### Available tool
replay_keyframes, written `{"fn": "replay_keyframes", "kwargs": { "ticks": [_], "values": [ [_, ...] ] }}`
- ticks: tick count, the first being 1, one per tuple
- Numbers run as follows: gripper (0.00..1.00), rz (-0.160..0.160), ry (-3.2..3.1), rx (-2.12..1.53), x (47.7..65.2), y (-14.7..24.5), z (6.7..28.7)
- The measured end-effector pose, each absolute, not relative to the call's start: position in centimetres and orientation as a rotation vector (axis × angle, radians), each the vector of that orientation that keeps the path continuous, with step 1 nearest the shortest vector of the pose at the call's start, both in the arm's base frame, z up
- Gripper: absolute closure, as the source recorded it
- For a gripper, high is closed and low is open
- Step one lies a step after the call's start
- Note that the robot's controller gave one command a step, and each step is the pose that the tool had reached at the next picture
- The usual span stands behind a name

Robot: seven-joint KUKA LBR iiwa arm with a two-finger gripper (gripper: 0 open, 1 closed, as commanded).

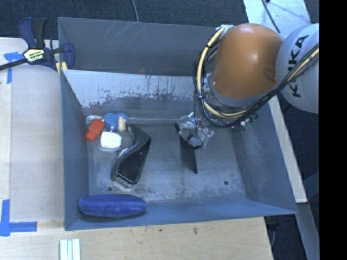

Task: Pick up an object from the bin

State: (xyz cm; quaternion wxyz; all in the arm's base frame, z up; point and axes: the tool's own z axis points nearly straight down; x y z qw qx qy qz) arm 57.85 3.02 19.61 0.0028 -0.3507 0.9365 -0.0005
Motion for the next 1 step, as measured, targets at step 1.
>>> {"fn": "replay_keyframes", "kwargs": {
  "ticks": [1],
  "values": [
    [1.0,-0.006,2.926,-1.105,61.88,3.57,27.67]
  ]
}}
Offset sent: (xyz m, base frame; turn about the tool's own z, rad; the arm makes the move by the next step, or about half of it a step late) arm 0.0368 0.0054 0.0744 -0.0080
